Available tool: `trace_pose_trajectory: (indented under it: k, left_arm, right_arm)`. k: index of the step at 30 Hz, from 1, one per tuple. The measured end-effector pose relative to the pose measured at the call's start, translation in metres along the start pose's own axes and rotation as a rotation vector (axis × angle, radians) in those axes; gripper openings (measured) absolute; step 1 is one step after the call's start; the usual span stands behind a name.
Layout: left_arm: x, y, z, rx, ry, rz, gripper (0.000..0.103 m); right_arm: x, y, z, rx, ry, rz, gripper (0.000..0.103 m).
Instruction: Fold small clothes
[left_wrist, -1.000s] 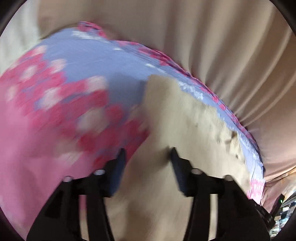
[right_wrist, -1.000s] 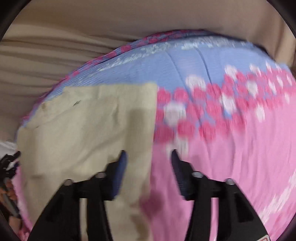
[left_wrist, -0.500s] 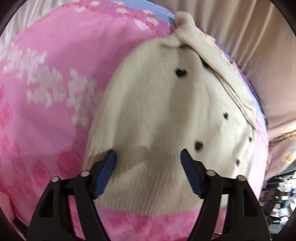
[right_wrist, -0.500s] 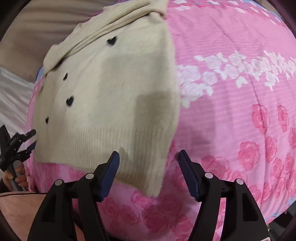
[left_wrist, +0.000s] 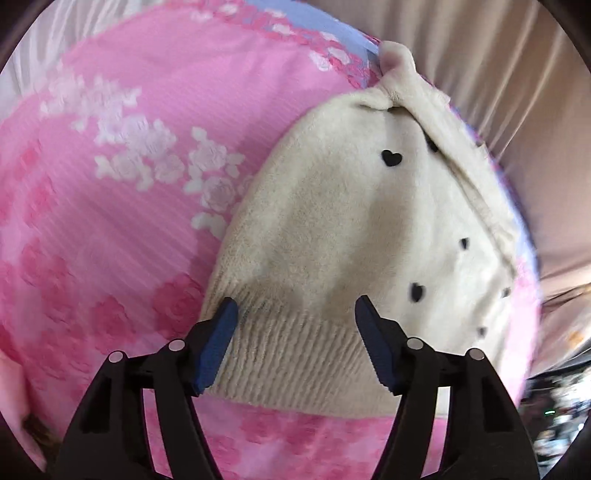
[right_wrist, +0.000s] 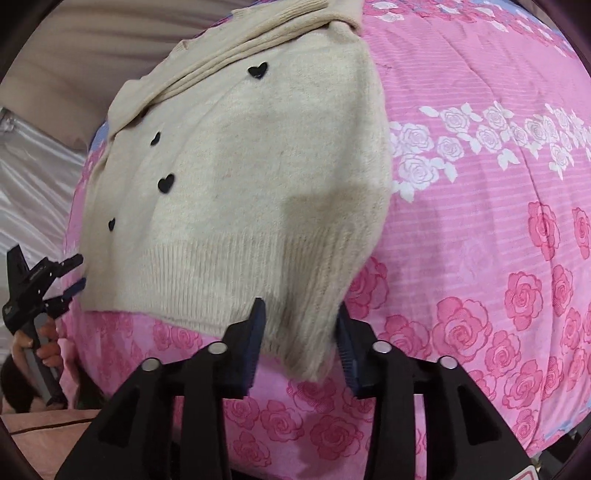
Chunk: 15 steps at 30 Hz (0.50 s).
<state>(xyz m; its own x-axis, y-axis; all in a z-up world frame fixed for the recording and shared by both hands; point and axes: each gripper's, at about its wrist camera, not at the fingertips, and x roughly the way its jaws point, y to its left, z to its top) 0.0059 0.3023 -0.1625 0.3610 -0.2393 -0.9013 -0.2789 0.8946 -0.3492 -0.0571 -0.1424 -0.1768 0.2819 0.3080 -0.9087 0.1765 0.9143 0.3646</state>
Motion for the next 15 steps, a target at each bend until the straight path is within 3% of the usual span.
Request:
trace_pose_trajectory:
  k: [4, 9, 11, 13, 15]
  left_arm:
    - [-0.014, 0.004, -0.004, -0.003, -0.092, 0.105, 0.072]
    - [0.005, 0.011, -0.008, 0.084, 0.010, 0.136, 0.072]
    - [0.004, 0.007, -0.013, 0.142, 0.004, 0.163, 0.071]
    - [0.006, 0.000, -0.015, 0.182, 0.012, 0.177, 0.061]
    - [0.005, -0.002, -0.015, 0.189, 0.024, 0.177, 0.052]
  right_arm:
    - [-0.001, 0.001, -0.007, -0.001, -0.003, -0.009, 0.042]
    - [0.002, 0.007, -0.007, 0.003, -0.012, -0.021, 0.044]
    - [0.004, 0.013, -0.005, -0.005, -0.019, -0.039, 0.044]
    - [0.004, 0.015, -0.005, -0.006, -0.027, -0.059, 0.040]
    - [0.004, 0.016, -0.005, -0.002, -0.032, -0.085, 0.019]
